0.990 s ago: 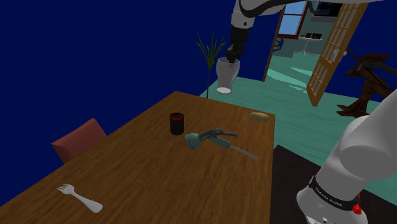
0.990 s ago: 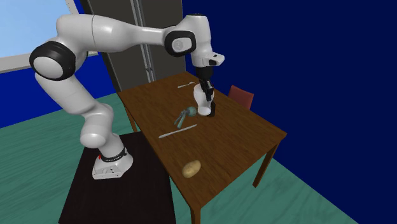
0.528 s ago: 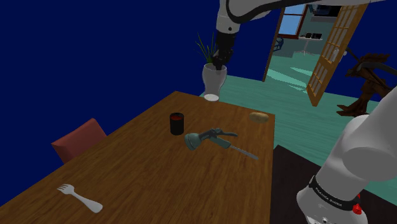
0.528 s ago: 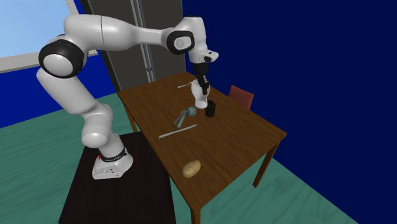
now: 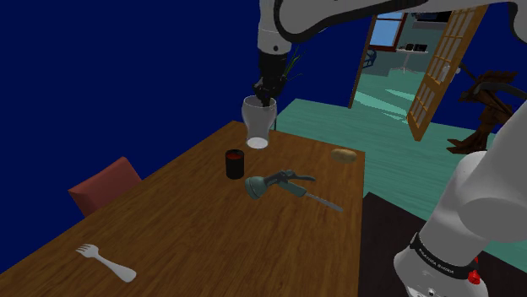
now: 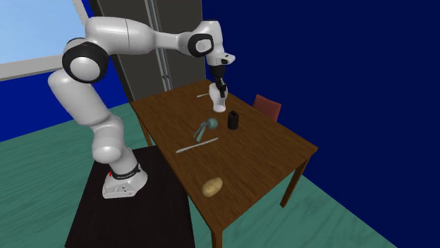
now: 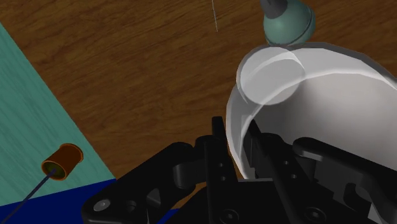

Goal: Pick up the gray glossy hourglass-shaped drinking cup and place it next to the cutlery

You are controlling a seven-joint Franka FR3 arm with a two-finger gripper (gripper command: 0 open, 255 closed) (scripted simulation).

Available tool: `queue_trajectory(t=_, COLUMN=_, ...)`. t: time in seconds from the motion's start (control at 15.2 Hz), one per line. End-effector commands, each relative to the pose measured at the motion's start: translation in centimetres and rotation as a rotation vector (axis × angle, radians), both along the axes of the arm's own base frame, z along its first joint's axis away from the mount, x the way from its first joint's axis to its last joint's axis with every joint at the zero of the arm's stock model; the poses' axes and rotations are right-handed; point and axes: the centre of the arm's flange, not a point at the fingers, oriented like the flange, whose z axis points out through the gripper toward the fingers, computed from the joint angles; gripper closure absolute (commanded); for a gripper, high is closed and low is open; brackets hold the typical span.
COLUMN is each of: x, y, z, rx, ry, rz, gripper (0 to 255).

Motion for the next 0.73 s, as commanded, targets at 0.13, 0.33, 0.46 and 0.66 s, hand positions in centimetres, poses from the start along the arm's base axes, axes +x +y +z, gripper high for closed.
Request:
queue_trajectory(t=0.13, x=0.2, y=5.0, z=-1.3, rx=0.001, ry=-0.001, rz=-0.001, gripper=255)
queue_trajectory(t=0.33, x=0.5, y=8.9, z=-2.1, rx=0.001, ry=-0.001, rz=-0.001, gripper=255)
queue_trajectory(t=0.46, x=0.8, y=11.5, z=-2.7, rx=0.001, ry=-0.001, rz=-0.001, gripper=255)
queue_trajectory(t=0.66, x=1.1, y=15.3, z=-3.6, rx=0.001, ry=-0.001, rz=-0.001, gripper=255)
